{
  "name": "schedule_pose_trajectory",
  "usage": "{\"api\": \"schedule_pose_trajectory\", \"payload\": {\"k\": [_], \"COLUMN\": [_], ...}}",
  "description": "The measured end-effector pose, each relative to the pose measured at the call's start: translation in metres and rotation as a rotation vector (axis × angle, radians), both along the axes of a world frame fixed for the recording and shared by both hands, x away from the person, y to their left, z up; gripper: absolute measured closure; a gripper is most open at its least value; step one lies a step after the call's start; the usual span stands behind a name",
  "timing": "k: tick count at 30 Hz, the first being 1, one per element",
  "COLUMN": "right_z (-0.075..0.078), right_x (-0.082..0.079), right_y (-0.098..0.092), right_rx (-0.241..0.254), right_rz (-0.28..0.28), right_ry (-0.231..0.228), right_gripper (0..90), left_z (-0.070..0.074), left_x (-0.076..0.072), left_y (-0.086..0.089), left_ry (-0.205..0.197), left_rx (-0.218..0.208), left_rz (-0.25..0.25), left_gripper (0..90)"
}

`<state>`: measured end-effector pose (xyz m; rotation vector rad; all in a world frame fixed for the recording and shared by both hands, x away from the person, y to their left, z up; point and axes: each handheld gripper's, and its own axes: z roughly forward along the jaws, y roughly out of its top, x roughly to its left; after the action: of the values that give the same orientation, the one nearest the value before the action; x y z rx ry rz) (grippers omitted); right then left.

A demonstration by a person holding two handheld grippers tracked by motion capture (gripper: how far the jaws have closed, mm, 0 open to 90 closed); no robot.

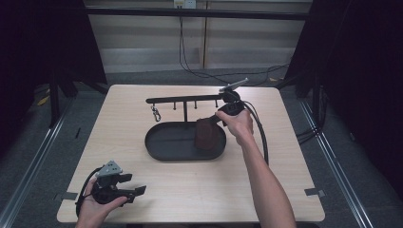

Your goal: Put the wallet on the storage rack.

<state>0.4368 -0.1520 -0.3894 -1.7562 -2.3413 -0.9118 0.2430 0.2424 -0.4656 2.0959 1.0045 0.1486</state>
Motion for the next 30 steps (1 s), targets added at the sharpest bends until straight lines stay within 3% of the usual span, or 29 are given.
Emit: {"api": "schedule_pose_trajectory", "payload": {"k": [12, 16, 30], "right_z": [-0.027, -0.035, -0.056], "right_x": [0.001, 0.0, -0.002], "right_y": [-0.003, -0.007, -0.017], "right_rx": [0.056, 0.096, 0.109], "right_rz": [-0.026, -0.038, -0.067], "right_ry": [-0.007, -0.018, -0.02], "right_gripper": [83.7, 83.6, 82.0], "left_z": [0.0, 0.0, -0.001], "left_x": [0.0, 0.0, 0.0], "left_y": [0.001, 0.0, 0.0], "left_ry": [0.0, 0.002, 0.002], "left_rx": [-0.004, -0.002, 0.001], "left_rz": [0.001, 0.002, 0.002], "left_gripper": [25.1, 25.1, 25.1]}}
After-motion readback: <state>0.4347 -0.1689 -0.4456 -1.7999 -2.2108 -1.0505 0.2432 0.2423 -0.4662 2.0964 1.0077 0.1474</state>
